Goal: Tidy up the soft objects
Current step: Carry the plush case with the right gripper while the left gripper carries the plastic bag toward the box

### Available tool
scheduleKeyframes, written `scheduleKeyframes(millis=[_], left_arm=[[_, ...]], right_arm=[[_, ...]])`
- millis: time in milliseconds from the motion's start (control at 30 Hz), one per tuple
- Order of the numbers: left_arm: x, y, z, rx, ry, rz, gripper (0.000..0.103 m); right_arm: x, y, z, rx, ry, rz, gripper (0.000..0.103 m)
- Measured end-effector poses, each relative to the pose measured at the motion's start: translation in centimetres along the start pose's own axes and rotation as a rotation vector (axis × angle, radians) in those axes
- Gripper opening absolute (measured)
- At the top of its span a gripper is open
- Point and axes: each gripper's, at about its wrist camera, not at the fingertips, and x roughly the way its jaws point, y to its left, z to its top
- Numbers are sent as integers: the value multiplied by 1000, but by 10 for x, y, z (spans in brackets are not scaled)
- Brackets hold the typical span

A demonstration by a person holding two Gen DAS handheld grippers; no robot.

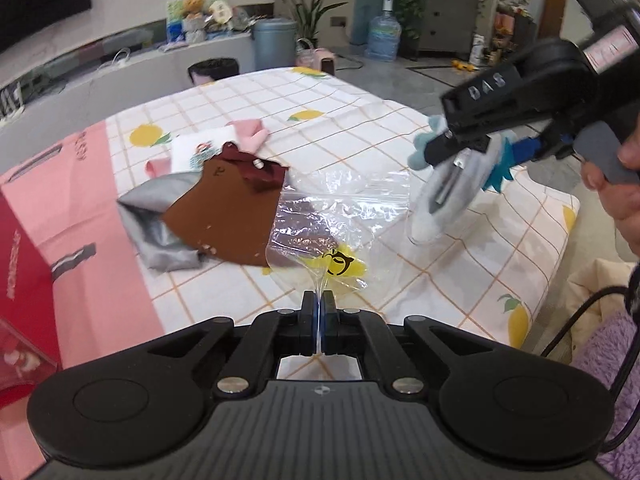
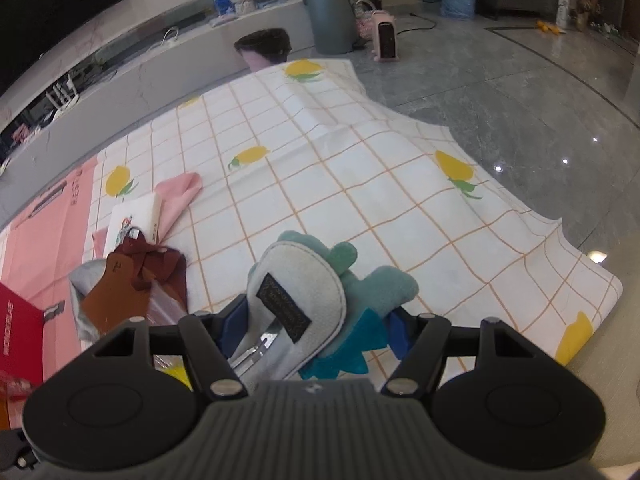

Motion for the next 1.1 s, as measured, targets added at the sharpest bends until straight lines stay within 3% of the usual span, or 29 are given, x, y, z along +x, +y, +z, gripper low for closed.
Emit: scheduleKeyframes(millis=[167,667,1100], left_arm=[[-7,5,1,-31,25,41,1],[-50,10,-8,-68,35,54,2],[-99,10,-40,-63,146,83,2]], right_arm=[[6,2,-3,8,72,106,68],[2,17,-12,-33,128,129,68],[-16,50,-34,-136,193,228,68]])
